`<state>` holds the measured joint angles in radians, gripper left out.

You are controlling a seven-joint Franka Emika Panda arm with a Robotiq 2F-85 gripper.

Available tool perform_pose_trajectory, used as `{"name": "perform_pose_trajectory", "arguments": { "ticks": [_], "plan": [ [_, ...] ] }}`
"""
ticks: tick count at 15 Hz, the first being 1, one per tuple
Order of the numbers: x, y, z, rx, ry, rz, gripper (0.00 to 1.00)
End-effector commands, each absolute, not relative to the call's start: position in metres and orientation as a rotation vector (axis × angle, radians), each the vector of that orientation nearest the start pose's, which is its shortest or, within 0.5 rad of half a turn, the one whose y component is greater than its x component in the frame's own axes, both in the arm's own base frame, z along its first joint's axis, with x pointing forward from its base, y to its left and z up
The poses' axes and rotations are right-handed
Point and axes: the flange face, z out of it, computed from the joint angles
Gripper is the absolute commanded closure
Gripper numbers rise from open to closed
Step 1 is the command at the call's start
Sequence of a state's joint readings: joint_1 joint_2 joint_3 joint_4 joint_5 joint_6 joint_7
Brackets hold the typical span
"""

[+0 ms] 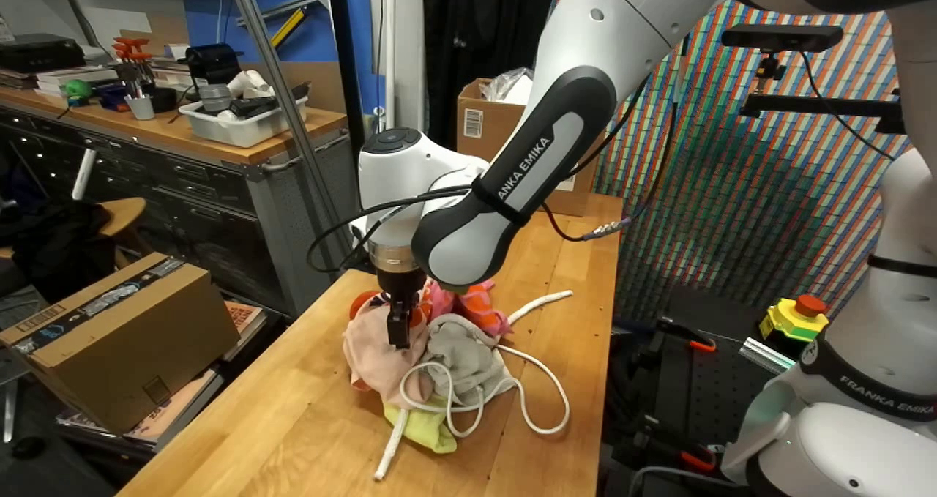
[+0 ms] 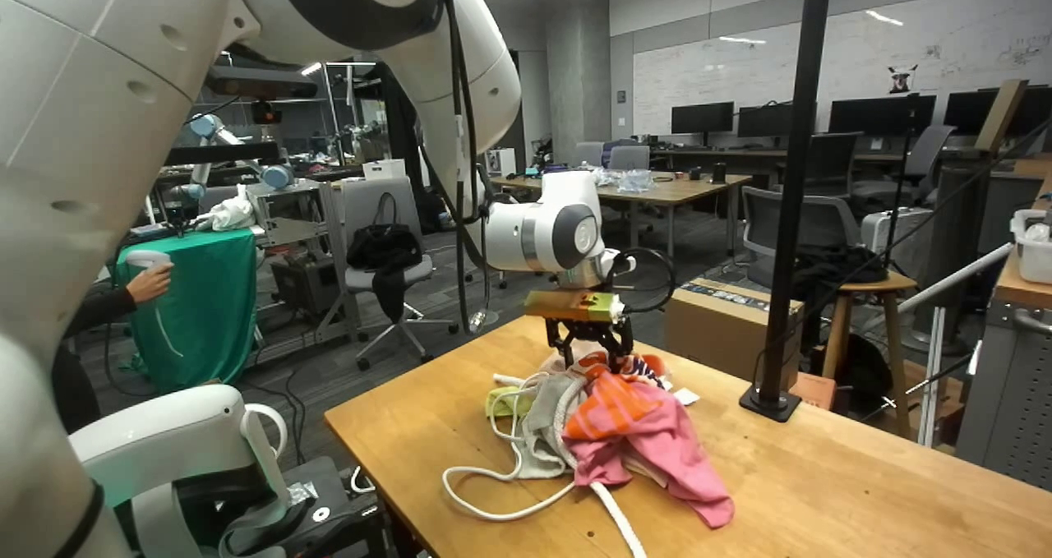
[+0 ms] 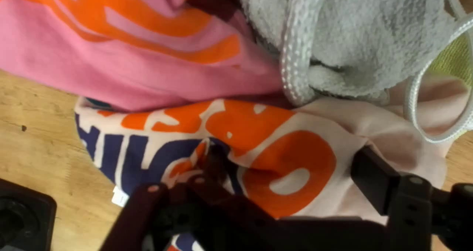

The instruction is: Separate the things on the heap

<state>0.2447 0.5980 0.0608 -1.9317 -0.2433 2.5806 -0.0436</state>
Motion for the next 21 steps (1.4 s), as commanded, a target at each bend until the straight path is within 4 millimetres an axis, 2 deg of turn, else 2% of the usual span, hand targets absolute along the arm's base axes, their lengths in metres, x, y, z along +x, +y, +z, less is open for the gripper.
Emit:
{"name": "perform_pose_trajectory", "arguments": {
  "ticks": [1, 7, 8, 10, 11, 14, 21],
  "plan": [
    [0.601, 0.197, 0.183, -3.164, -0.852, -0.146, 0.42],
    [0.601, 0.199, 0.195, -3.203, -0.8, -0.154, 0.88],
    [0.601, 0.198, 0.199, -3.208, -0.789, -0.163, 0.93],
    [0.602, 0.193, 0.211, -3.224, -0.752, -0.192, 0.96],
    [0.603, 0.19, 0.218, -3.234, -0.729, -0.217, 0.95],
    [0.606, 0.173, 0.253, -3.271, -0.613, -0.324, 0.92],
    [0.615, 0.102, 0.37, -3.317, -0.18, -0.693, 0.93]
  ]
}}
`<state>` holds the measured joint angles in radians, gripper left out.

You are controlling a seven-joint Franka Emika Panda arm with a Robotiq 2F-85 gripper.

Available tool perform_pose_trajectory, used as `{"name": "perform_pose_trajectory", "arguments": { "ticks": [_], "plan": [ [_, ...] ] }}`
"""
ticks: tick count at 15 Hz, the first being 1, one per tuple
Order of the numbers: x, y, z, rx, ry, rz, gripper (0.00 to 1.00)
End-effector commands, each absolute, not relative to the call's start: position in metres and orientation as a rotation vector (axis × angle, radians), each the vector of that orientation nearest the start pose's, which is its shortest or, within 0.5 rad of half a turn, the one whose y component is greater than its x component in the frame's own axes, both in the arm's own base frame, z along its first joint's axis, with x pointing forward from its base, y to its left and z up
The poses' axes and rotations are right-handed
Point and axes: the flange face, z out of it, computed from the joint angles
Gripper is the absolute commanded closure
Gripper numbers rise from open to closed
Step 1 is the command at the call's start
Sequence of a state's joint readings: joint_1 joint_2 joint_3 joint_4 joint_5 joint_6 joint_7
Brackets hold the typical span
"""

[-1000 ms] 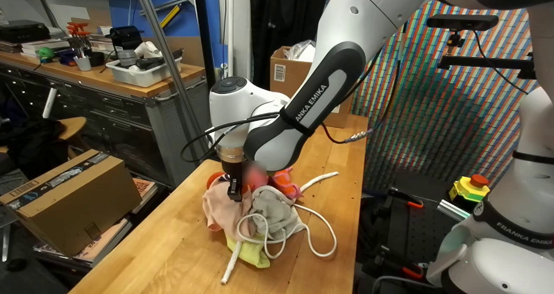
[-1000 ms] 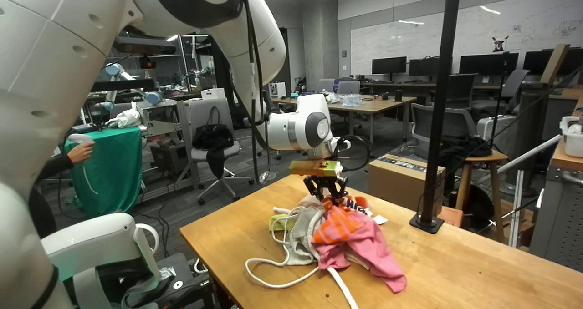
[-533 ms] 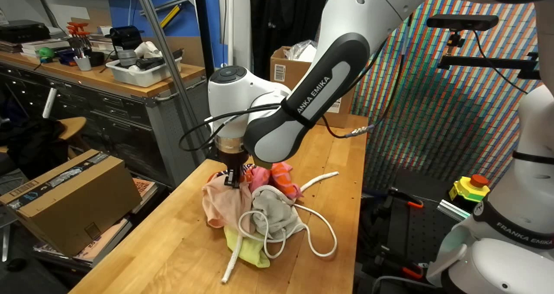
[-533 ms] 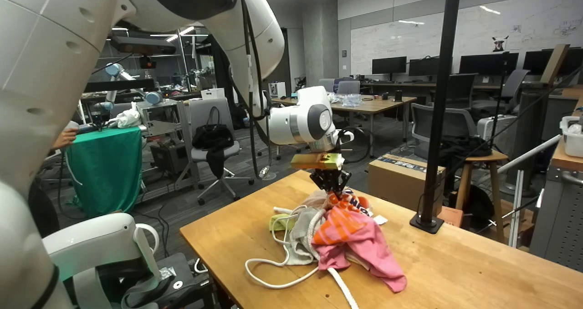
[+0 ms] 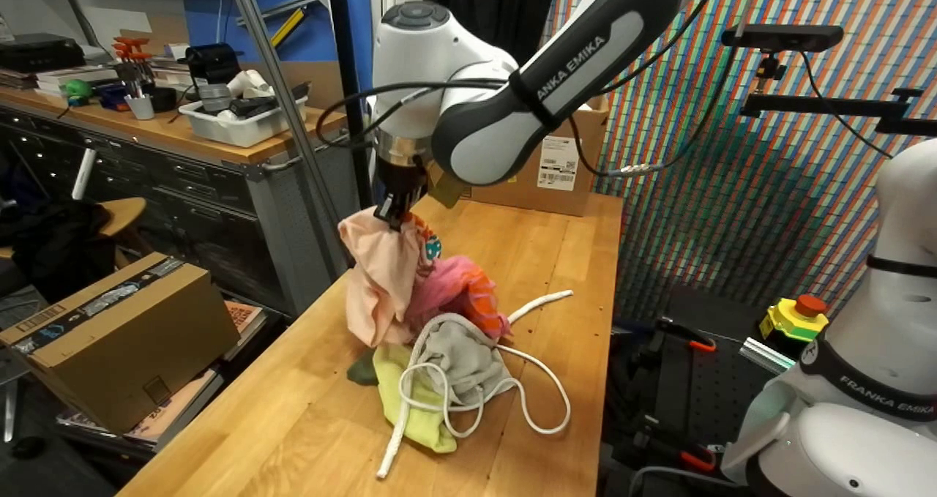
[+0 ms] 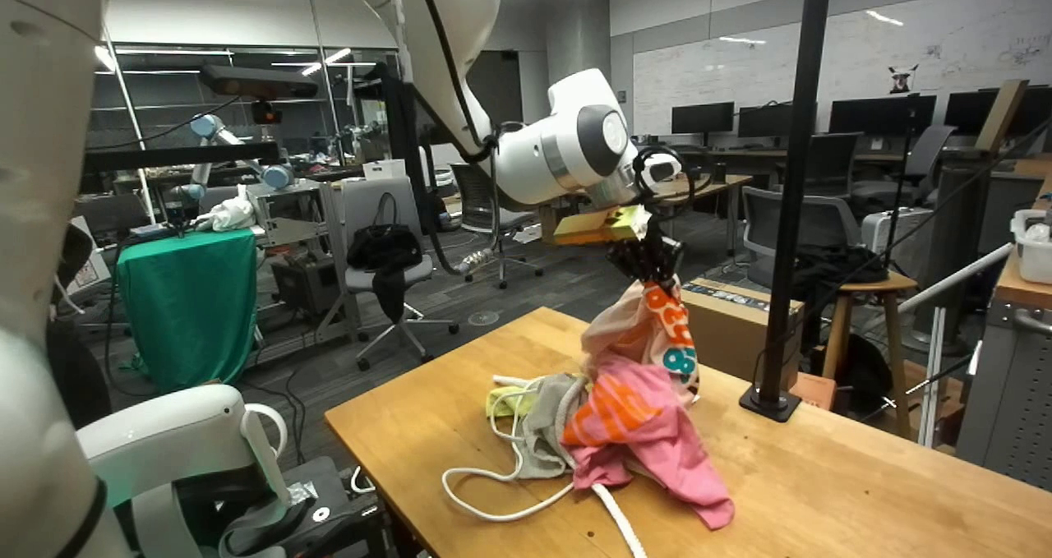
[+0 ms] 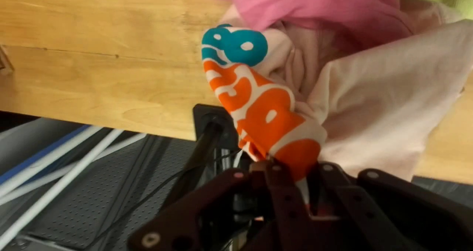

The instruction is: Separate the things on the heap

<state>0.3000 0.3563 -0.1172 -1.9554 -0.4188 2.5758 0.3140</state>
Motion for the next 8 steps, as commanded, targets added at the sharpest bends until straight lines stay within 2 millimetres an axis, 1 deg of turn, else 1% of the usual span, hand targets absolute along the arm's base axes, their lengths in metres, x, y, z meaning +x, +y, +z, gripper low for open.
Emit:
{"name": "perform_pose_trajectory", "arguments": {
  "ticks": [1, 4, 8],
  "plan": [
    [0.615, 0.093, 0.384, -3.318, -0.119, -0.743, 0.93],
    [0.613, 0.062, 0.424, -3.315, 0.067, -0.888, 0.93],
    [0.611, 0.028, 0.468, -3.269, 0.338, -1.08, 0.93]
  ]
}}
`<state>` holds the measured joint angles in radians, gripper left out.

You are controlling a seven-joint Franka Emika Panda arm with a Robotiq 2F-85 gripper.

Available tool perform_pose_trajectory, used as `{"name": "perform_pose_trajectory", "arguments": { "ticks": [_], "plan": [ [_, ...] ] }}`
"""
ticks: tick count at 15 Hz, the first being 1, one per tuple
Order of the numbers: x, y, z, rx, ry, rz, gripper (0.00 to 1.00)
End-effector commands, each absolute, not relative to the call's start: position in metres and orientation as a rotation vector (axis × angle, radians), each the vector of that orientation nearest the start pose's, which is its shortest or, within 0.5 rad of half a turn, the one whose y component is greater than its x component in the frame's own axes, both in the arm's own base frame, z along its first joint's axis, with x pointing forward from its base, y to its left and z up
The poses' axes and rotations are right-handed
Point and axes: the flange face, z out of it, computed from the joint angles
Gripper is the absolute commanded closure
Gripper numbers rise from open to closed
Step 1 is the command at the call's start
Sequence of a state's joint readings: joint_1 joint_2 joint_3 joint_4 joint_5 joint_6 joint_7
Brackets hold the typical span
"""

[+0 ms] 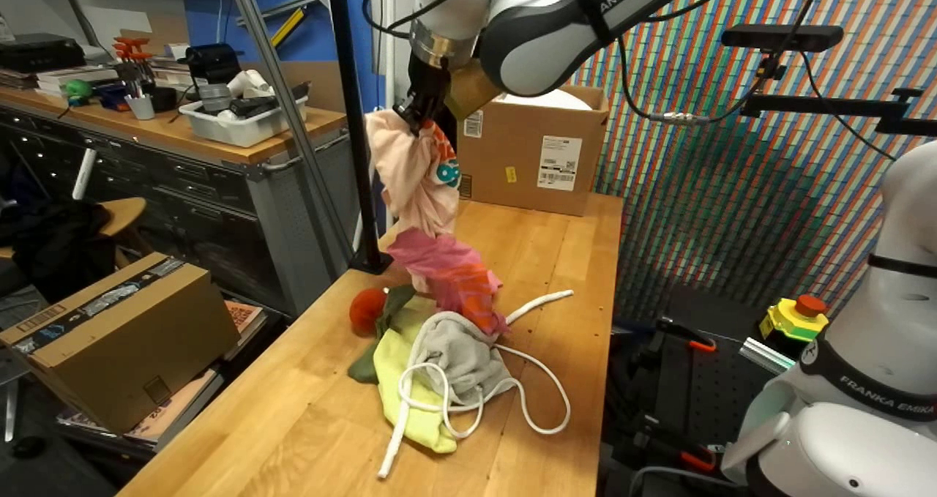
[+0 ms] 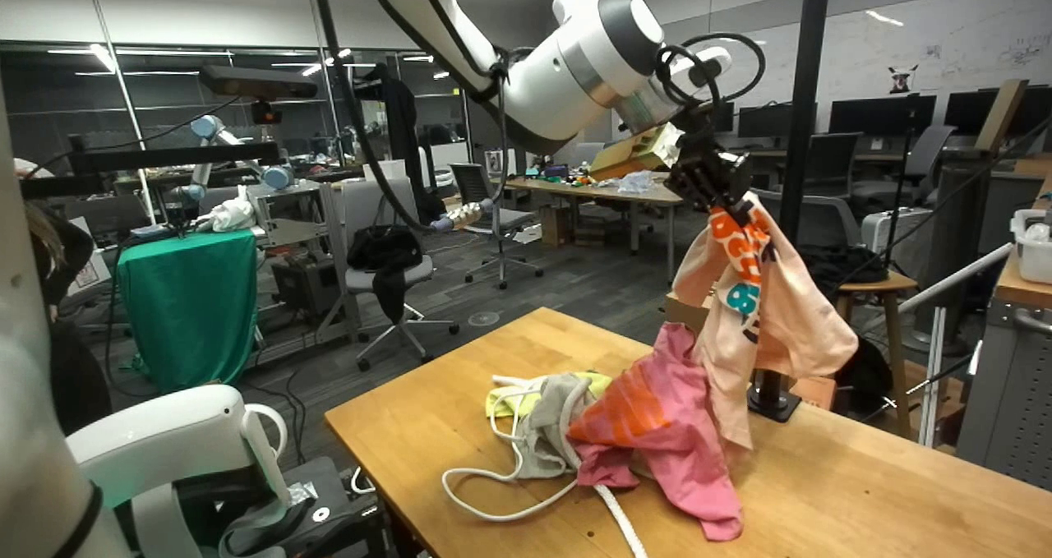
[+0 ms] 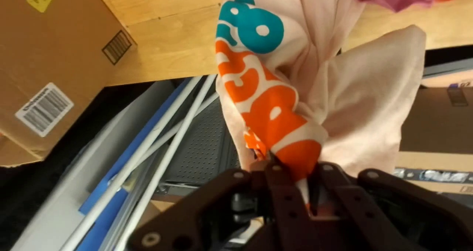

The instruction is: Separate the things on the heap

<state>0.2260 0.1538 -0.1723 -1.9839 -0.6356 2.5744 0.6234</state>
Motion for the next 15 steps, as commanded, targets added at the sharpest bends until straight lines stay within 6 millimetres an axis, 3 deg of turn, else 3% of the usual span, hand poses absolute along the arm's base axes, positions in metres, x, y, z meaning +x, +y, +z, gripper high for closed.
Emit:
{"name": "perform_pose_trajectory", "arguments": {
  "ticks": [1, 7, 15],
  "plan": [
    [0.61, 0.019, 0.476, -3.252, 0.408, -1.122, 0.93],
    [0.607, -0.037, 0.51, -3.143, 0.814, -1.329, 0.93],
    [0.629, -0.081, 0.506, -3.059, 1.163, -1.404, 0.92]
  ]
}}
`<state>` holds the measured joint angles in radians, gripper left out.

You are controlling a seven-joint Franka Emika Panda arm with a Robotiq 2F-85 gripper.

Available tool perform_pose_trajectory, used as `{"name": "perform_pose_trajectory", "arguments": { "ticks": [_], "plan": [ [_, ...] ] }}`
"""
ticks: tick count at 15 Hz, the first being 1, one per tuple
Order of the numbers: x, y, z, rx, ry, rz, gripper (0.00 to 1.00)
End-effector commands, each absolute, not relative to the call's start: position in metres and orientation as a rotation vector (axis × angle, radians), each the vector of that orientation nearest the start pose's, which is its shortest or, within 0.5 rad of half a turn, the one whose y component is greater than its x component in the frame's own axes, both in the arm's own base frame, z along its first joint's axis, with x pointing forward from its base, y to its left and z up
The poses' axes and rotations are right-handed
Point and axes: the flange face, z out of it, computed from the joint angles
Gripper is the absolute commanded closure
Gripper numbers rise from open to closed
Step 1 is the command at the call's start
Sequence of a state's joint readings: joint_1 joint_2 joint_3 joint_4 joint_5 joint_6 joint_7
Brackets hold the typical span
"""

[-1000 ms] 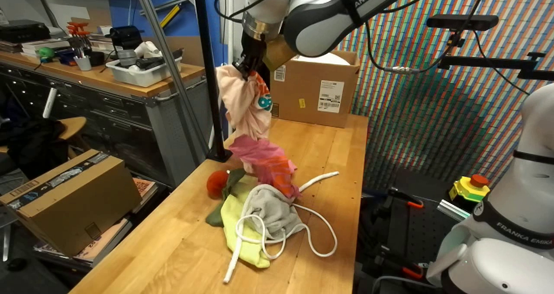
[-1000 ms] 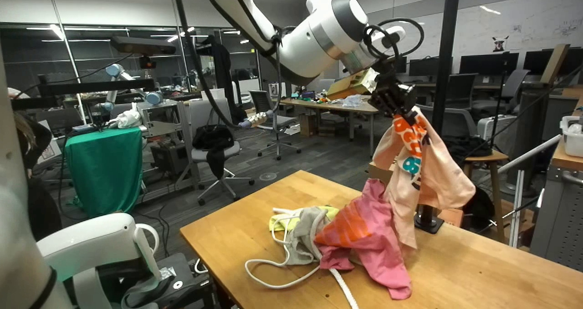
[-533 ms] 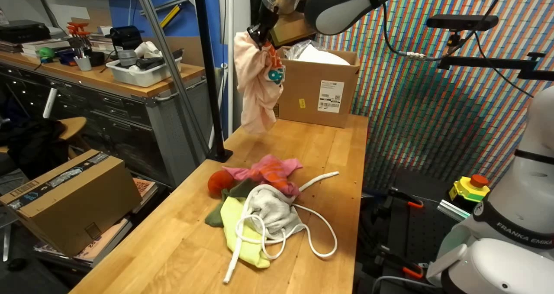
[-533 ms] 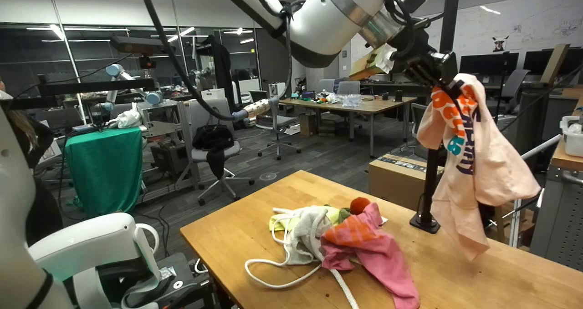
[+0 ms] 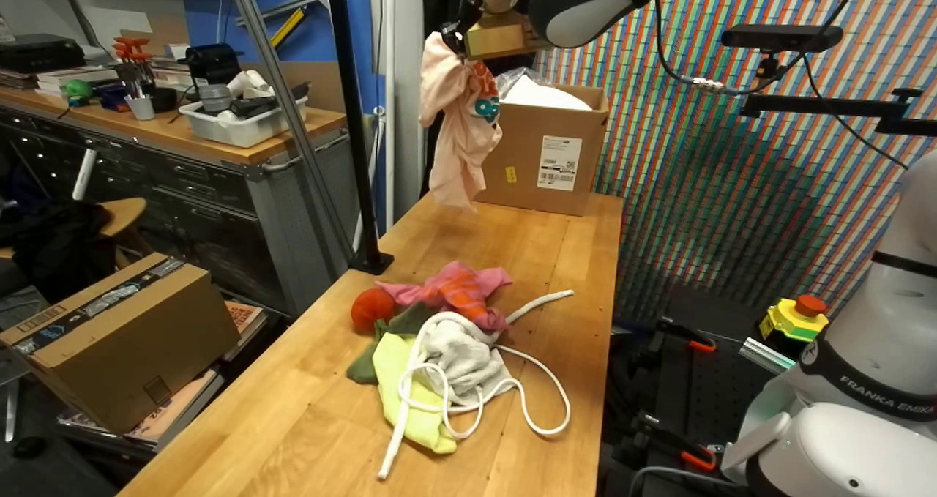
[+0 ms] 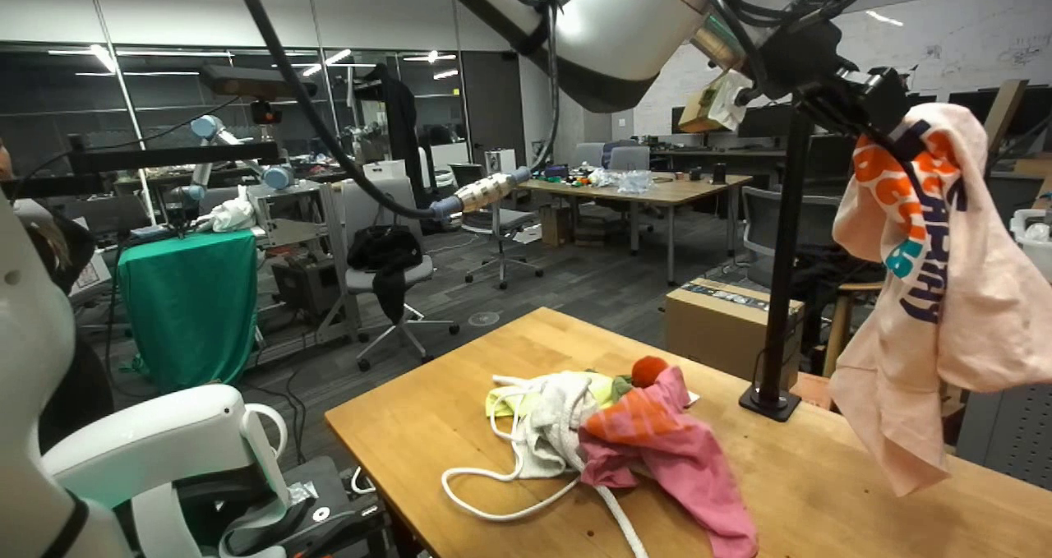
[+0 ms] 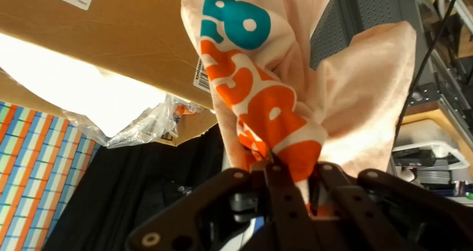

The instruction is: Separate the things on the heap

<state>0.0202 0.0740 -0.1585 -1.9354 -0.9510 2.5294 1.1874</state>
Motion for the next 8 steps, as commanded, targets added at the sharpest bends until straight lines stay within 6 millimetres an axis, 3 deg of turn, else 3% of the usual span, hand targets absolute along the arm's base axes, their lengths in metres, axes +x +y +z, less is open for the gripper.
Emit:
{"name": "perform_pose_trajectory", "arguments": {
  "ticks": [1, 4, 8],
  "plan": [
    [0.634, -0.085, 0.501, -3.075, 1.175, -1.382, 0.92],
    [0.648, -0.091, 0.491, -3.109, 1.2, -1.325, 0.92],
    [0.674, -0.111, 0.483, -3.07, 1.349, -1.399, 0.92]
  ]
}}
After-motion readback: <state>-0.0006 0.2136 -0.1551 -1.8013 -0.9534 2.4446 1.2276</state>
